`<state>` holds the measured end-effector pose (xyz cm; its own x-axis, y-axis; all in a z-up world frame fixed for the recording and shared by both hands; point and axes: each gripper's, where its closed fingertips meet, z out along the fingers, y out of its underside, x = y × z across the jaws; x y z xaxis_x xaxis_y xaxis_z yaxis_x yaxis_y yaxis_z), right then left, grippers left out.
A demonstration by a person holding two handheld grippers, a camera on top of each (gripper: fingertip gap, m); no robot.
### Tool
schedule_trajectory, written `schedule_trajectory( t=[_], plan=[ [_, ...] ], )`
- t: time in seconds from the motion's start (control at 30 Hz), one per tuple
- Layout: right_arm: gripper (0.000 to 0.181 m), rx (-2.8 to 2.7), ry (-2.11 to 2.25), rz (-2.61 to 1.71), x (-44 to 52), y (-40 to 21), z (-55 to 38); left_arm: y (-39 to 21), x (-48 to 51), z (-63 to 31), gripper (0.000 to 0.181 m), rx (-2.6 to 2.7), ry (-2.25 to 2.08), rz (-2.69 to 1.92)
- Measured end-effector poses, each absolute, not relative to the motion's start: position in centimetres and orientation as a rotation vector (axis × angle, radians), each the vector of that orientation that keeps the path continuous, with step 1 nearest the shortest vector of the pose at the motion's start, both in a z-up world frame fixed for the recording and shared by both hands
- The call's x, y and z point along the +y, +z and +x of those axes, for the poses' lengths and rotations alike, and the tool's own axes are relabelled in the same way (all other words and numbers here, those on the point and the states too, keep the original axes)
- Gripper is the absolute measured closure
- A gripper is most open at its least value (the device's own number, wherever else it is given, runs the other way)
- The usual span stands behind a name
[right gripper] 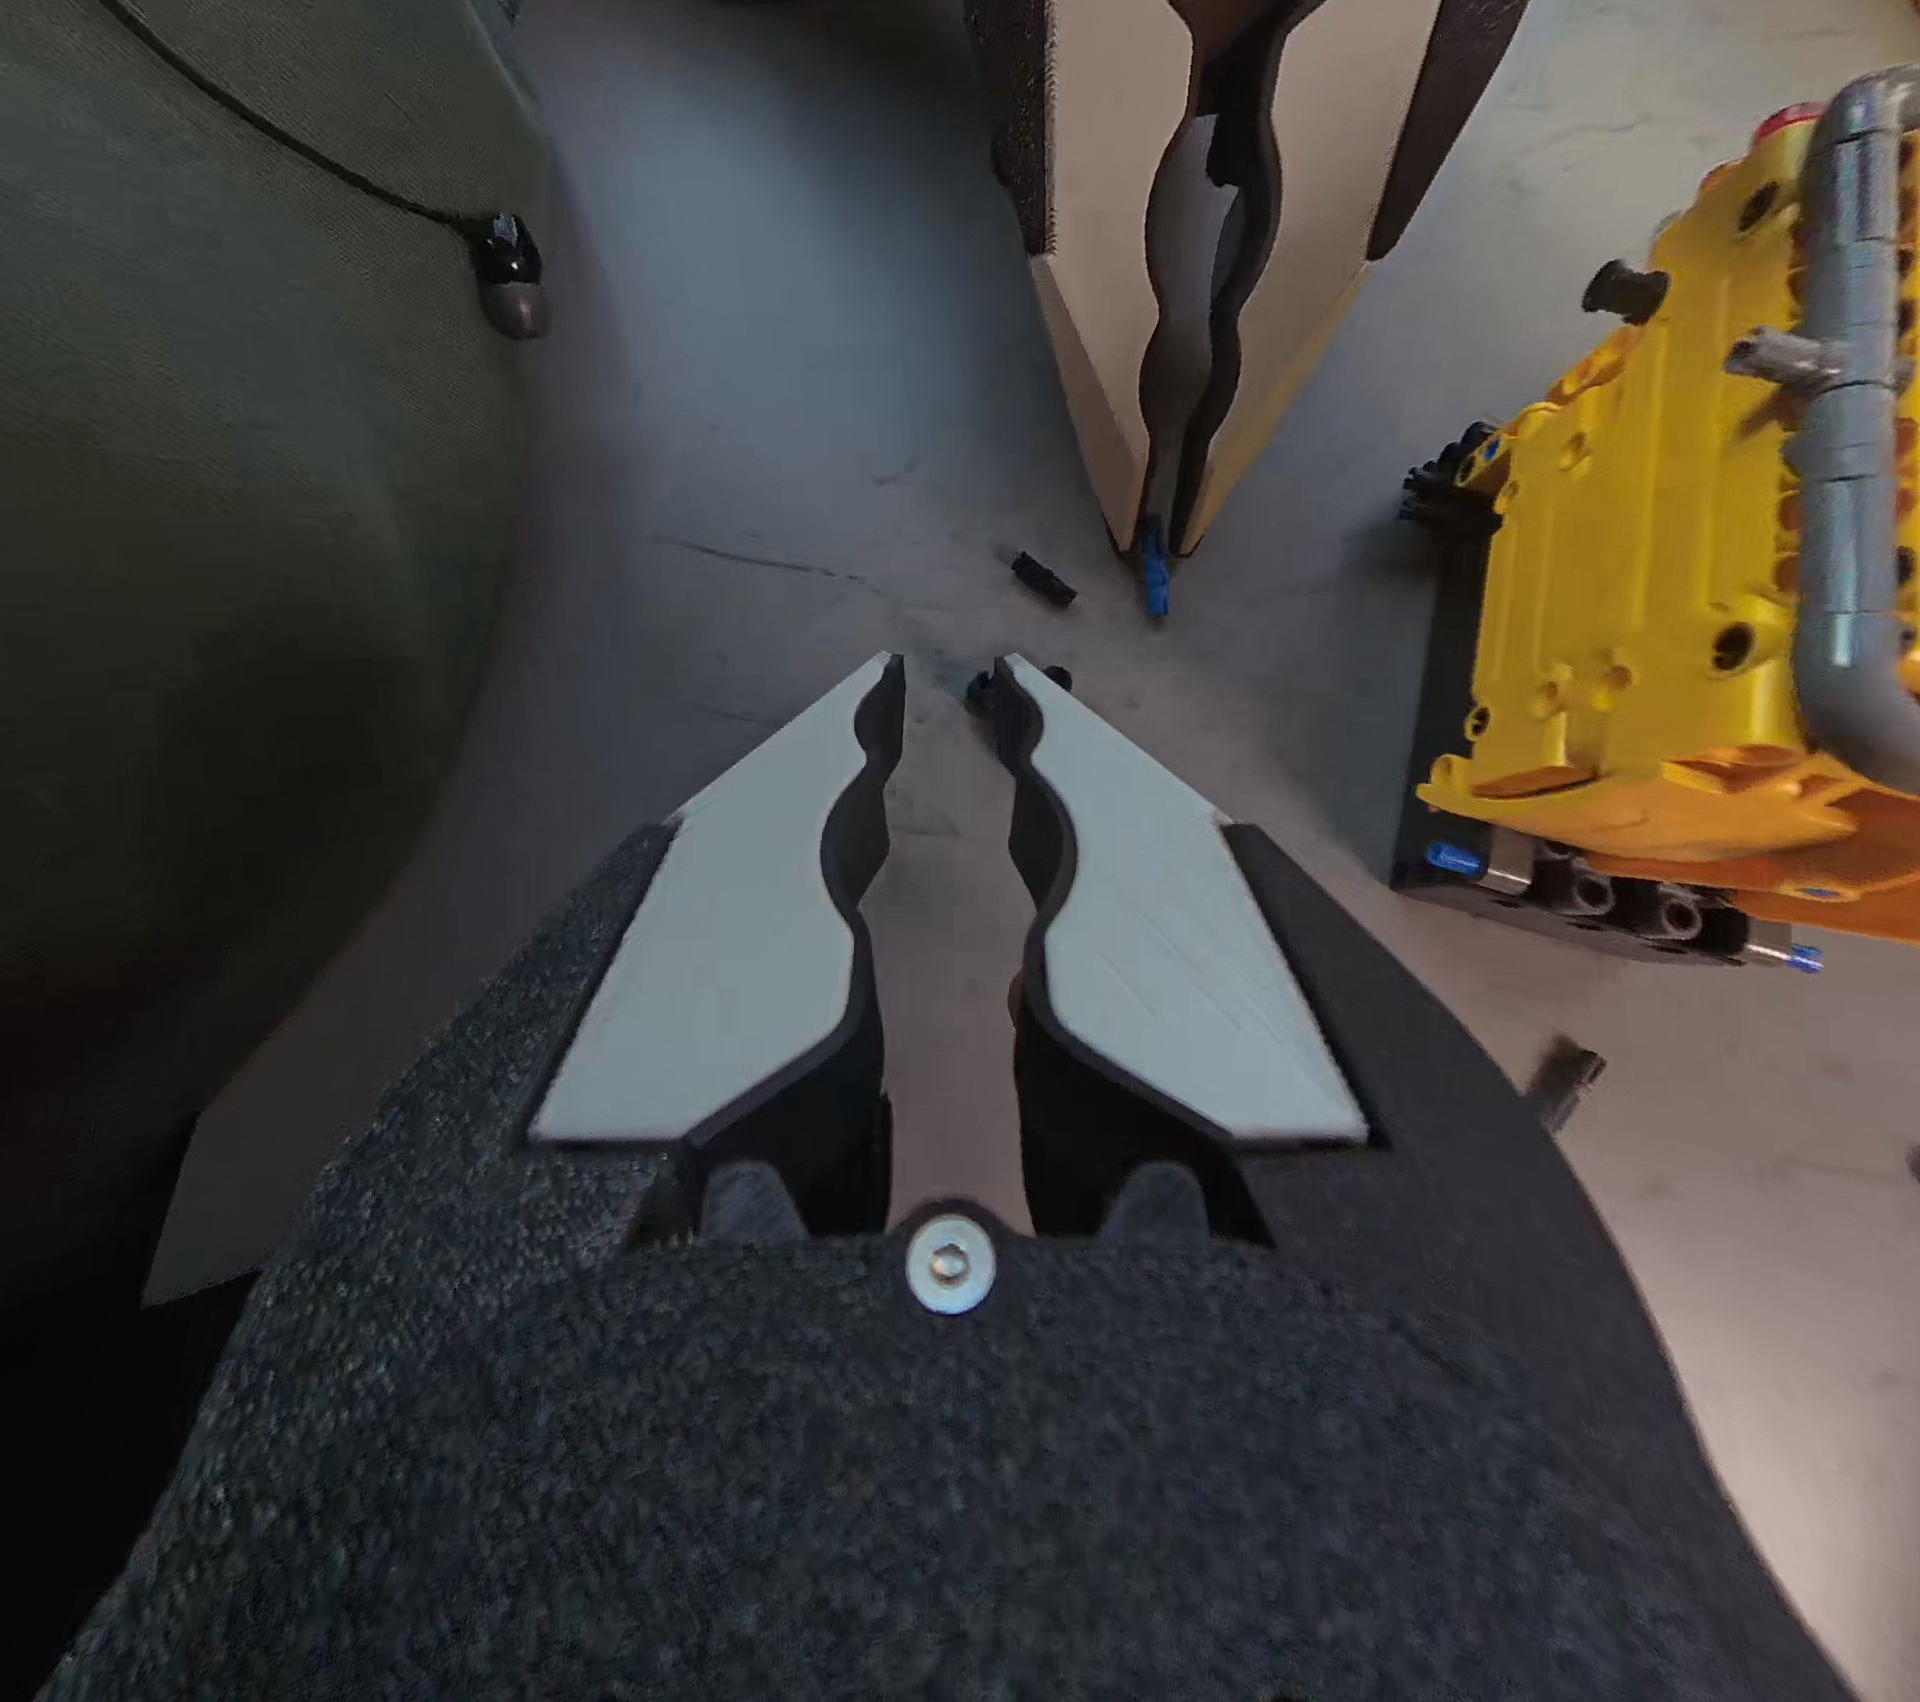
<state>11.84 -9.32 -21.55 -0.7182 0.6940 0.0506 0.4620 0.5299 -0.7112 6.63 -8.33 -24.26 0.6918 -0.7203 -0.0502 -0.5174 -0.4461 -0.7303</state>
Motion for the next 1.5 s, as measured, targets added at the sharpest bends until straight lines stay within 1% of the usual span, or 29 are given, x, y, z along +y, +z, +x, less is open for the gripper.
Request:
schedule_trajectory(
  t=[0.03,0.1,0.17,0.27,0.37,0.5,0.6,0.73,0.93,1.27,1.3,1.37,1.43,1.5],
  plan=[
    [0.165,-2.458,0.971,-0.962,-9.3,-22.0,11.7,-24.3,-8.3,6.6,0.171,0.937,-0.346,-2.153],
    [0.165,-2.470,0.942,-0.978,-9.1,-22.7,11.3,-24.1,-8.3,6.6,0.161,0.925,-0.345,-2.150],
    [0.167,-2.490,0.934,-0.990,-9.0,-23.1,11.3,-23.6,-8.3,6.7,0.159,0.916,-0.361,-2.131],
    [0.176,-2.505,0.926,-0.987,-9.0,-23.5,11.2,-22.7,-8.6,7.7,0.156,0.919,-0.425,-2.084],
    [0.177,-2.501,0.960,-0.996,-9.3,-23.5,11.2,-22.3,-9.0,9.4,0.152,0.945,-0.478,-2.051],
    [0.177,-2.435,1.034,-0.992,-9.7,-22.6,10.8,-23.3,-9.2,11.1,0.145,1.017,-0.470,-2.074],
    [0.177,-2.396,1.088,-0.993,-9.9,-22.0,10.6,-23.3,-8.9,11.6,0.154,1.025,-0.438,-2.061],
    [0.178,-2.389,1.112,-0.998,-10.0,-21.9,10.8,-23.4,-8.8,11.6,0.158,1.054,-0.387,-2.056],
    [0.179,-2.409,1.182,-1.073,-10.1,-22.2,11.4,-23.8,-8.9,12.1,0.159,1.092,-0.366,-2.042],
    [0.179,-2.388,1.376,-1.316,-10.1,-22.4,11.8,-24.5,-9.2,12.5,0.160,1.176,-0.320,-2.036],
    [0.180,-2.359,1.440,-1.330,-10.2,-21.7,11.7,-24.5,-9.2,12.5,0.172,1.180,-0.316,-2.033],
    [0.181,-2.239,1.486,-1.382,-9.1,-20.3,10.7,-24.5,-9.3,12.6,0.173,1.193,-0.290,-2.017],
    [0.181,-2.321,1.326,-1.277,-9.0,-20.8,11.2,-24.4,-9.3,12.6,0.173,1.185,-0.292,-2.011],
    [0.181,-2.310,1.338,-1.293,-9.4,-20.5,11.3,-24.4,-9.3,12.6,0.173,1.168,-0.326,-2.032]
  ],
)
